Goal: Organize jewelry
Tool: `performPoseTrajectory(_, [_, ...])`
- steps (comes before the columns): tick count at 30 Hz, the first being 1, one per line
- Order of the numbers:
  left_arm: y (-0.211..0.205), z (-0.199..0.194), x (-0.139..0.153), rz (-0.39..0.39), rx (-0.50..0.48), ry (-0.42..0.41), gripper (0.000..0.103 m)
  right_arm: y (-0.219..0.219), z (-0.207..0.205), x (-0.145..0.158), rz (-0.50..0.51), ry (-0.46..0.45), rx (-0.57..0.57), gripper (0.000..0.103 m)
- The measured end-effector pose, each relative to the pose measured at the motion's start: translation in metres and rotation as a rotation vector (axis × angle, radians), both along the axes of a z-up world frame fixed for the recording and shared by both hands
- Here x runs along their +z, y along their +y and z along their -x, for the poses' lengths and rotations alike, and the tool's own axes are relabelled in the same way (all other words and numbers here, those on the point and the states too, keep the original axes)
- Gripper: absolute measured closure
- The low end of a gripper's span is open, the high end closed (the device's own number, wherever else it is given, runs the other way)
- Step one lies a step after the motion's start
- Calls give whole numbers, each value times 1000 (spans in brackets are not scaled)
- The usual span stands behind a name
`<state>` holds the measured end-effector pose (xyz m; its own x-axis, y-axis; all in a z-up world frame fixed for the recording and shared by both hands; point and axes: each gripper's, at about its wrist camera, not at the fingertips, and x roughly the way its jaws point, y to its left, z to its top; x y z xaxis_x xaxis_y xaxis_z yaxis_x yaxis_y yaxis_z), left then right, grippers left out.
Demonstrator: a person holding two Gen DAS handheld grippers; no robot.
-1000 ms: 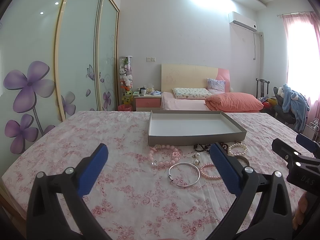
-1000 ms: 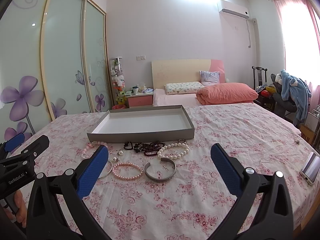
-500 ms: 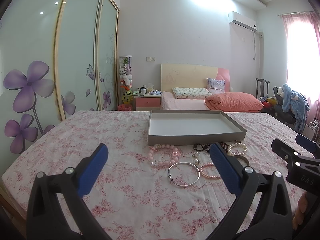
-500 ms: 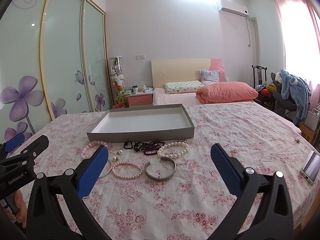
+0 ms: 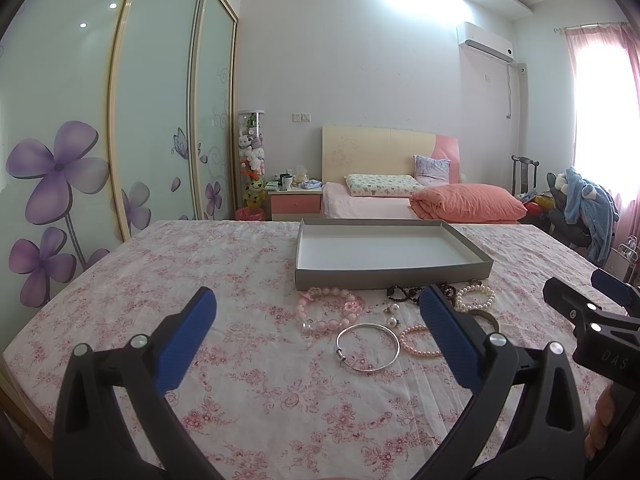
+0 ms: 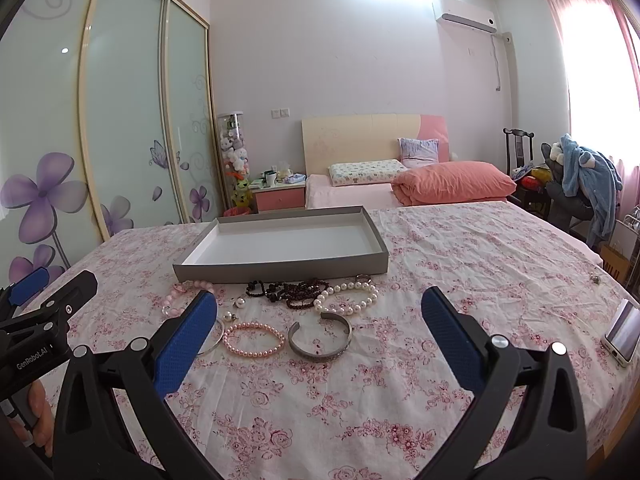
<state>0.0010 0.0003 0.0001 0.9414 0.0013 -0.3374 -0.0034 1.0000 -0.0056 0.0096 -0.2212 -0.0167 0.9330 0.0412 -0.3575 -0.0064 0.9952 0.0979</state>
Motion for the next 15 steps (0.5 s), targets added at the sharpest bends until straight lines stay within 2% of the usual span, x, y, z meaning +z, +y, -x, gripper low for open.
performPoseTrajectory(15, [0, 0, 0, -1, 0, 1, 4, -1, 0, -1, -3, 3, 0, 2])
